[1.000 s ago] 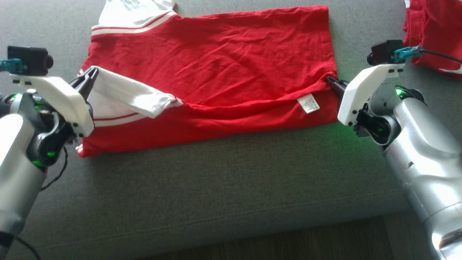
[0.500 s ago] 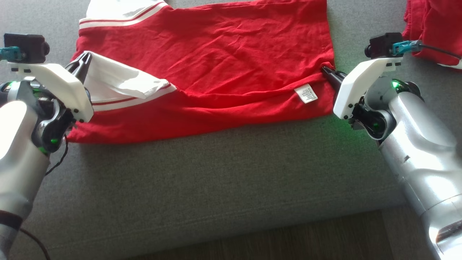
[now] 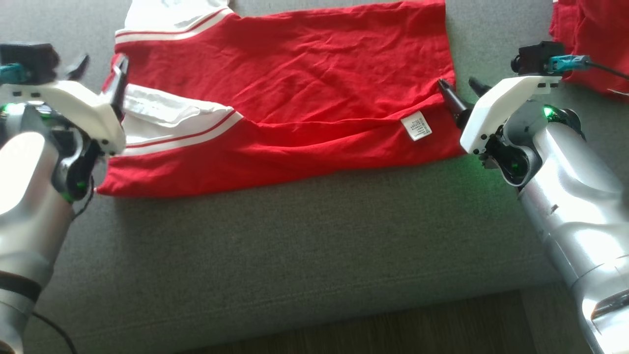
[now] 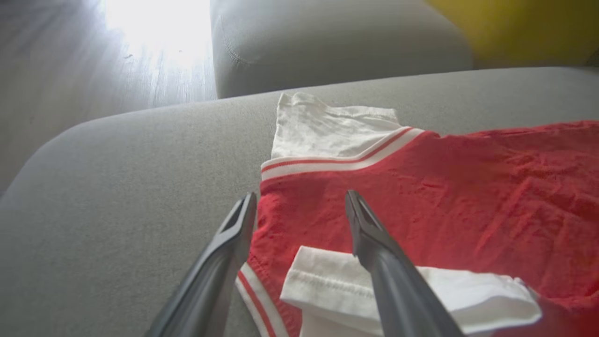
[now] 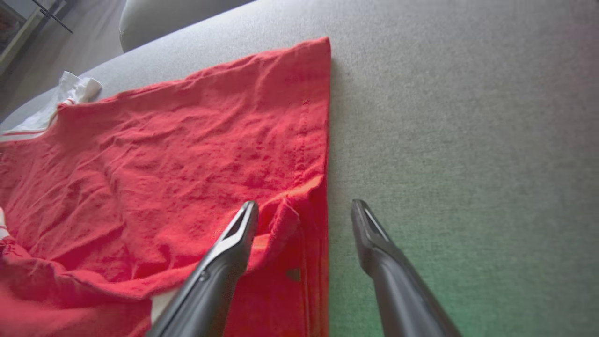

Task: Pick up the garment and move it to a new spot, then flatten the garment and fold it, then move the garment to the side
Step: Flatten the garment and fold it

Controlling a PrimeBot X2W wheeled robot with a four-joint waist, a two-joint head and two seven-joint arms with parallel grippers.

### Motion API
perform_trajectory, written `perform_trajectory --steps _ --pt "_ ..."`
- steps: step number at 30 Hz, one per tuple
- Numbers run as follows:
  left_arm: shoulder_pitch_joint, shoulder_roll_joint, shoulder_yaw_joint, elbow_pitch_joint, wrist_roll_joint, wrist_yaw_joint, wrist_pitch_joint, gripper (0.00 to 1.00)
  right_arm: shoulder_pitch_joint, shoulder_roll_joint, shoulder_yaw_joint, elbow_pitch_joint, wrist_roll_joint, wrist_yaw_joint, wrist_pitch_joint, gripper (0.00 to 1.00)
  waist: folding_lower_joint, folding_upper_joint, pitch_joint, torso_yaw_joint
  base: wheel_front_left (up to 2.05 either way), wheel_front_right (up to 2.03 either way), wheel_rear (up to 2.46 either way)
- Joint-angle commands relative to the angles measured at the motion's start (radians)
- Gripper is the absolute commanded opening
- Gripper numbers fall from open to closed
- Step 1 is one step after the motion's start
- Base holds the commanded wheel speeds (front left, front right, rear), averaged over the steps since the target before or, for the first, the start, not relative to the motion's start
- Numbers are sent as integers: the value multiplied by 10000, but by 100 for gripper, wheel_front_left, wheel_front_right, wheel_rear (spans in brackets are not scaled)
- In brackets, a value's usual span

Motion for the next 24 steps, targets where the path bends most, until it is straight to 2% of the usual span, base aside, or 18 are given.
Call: perform_trajectory --steps 1,7,11,12,15,19,20,24 --pt "-591 452 506 -120 105 180 -419 100 -185 124 -45 -176 -129 -2 -270 100 -1 0 -127 7 0 0 0" --pt "-42 464 1039 -673 165 759 -1853 100 92 44 -335 -33 -611 -2 -1721 100 -1 0 -707 103 0 0 0" --pt "888 449 1685 -1688 133 1262 -2066 100 528 27 -554 105 -1234 -2 -2605 100 -1 0 -1160 232 0 0 0" --pt "888 449 1685 -1688 133 1262 -2066 100 528 27 -554 105 -1234 -2 -2605 100 -1 0 -1160 232 0 0 0" --pt "1824 351 2503 -2960 437 1733 -2082 100 922 76 -699 -48 -1832 -2 -3281 100 -1 0 -1466 348 0 0 0" --pt "3458 -49 3558 -4609 1052 2213 -2086 100 1608 192 -1401 -559 -2852 -2 -3765 100 -1 0 -1809 474 0 0 0" --pt "4263 -379 4025 -5263 1274 2331 -2087 100 2109 364 -1925 -1054 -3417 -2 -3824 100 -1 0 -1938 527 0 0 0" --pt "5622 -1075 4688 -6085 1760 2382 -2088 100 3532 949 -3435 -2792 -4644 -2 -3840 100 -1 0 -2161 628 0 0 0"
